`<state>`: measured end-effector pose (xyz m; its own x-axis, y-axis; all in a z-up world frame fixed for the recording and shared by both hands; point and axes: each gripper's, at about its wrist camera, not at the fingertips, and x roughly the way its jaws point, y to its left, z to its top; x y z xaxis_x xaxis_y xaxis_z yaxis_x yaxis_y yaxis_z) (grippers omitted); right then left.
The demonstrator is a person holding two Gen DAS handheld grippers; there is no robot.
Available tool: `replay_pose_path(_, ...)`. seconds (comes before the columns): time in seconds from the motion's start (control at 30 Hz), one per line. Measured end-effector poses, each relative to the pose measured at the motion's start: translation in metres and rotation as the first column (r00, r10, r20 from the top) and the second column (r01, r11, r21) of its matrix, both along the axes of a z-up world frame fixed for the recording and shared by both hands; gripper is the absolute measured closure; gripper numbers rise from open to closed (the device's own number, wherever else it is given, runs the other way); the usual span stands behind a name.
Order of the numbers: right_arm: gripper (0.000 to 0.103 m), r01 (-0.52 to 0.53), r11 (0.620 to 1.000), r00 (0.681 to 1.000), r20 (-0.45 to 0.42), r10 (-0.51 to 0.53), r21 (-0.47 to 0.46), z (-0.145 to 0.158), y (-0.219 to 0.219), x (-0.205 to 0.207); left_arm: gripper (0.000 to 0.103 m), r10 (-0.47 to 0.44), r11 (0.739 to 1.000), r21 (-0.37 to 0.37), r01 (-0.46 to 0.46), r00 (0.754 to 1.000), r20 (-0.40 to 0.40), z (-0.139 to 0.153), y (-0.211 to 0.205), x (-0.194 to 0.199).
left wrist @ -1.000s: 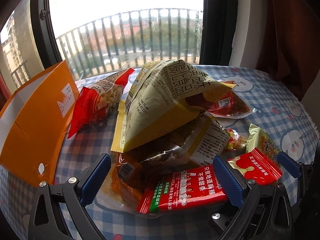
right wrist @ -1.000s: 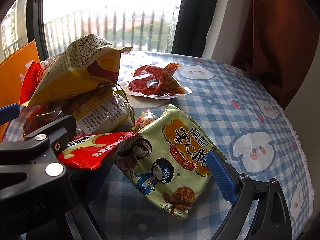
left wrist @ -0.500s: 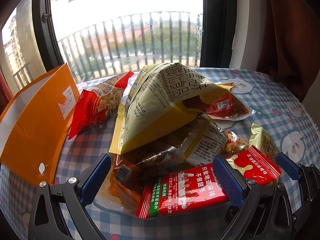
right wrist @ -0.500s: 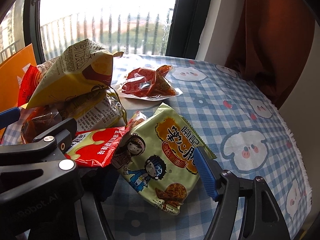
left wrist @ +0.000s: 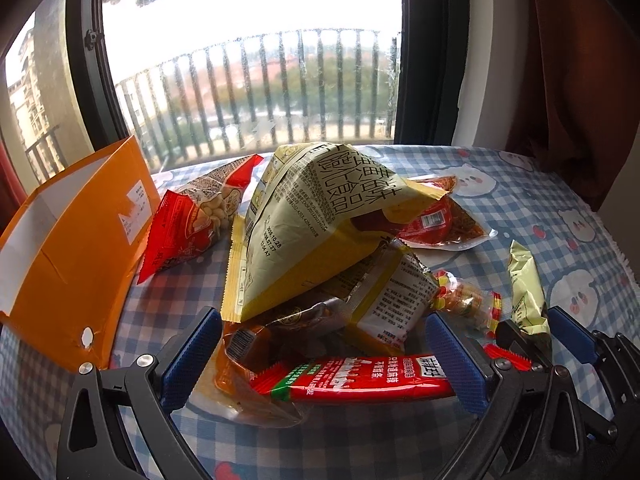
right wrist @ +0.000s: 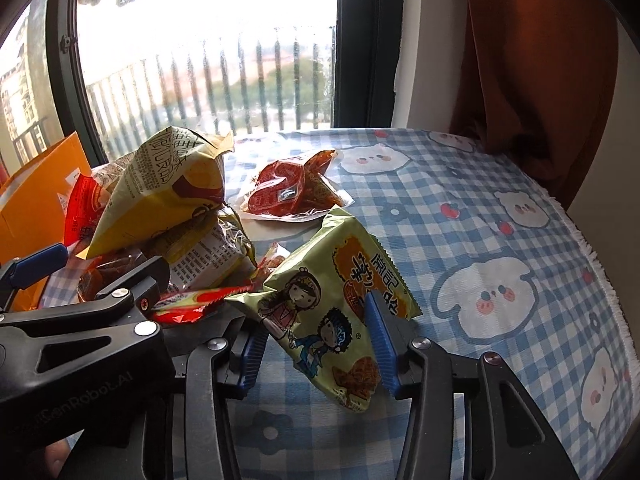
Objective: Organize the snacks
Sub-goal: 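Close the right tool on the green-yellow snack packet and lift it, then hold the green-yellow packet in the right tool while moving the left tool toward the red stick snack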
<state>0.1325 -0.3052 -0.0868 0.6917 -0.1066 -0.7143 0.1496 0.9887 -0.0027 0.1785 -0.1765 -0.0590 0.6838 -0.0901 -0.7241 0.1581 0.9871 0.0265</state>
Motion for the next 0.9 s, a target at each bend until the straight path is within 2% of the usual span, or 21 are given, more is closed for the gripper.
replay_pose_path(0.33, 0.057, 0.000, 0.999, 1.000, 0.026, 0.000, 0.033, 0.005, -0.007, -0.011, 0.000, -0.024, 1.000, 0.013, 0.024, 0.999, 0.027, 0.007, -0.012, -0.014)
replay_pose_path(0.37, 0.062, 0.001, 1.000, 1.000, 0.027, -0.002, 0.029, 0.006, -0.007, -0.012, 0.000, -0.026, 1.000, 0.007, 0.026, 0.999, 0.026, 0.007, -0.012, -0.014)
replay_pose_path(0.6, 0.064, 0.010, 1.000, 1.000, 0.029, -0.011, 0.004, 0.005, -0.011, -0.018, 0.000, -0.026, 0.999, -0.024, 0.026, 1.000, -0.008, 0.003, -0.013, -0.017)
replay_pose_path(0.83, 0.063, 0.017, 0.999, 0.999, 0.046, -0.015, -0.033, 0.001, -0.010, -0.023, 0.000, -0.023, 1.000, -0.019, 0.023, 1.000, -0.016, -0.001, -0.016, -0.022)
replay_pose_path(0.9, 0.058, 0.038, 0.998, 0.998, 0.046, -0.036, -0.043, -0.001, -0.013, -0.023, 0.001, -0.024, 1.000, -0.007, 0.024, 1.000, -0.014, -0.002, -0.018, -0.023)
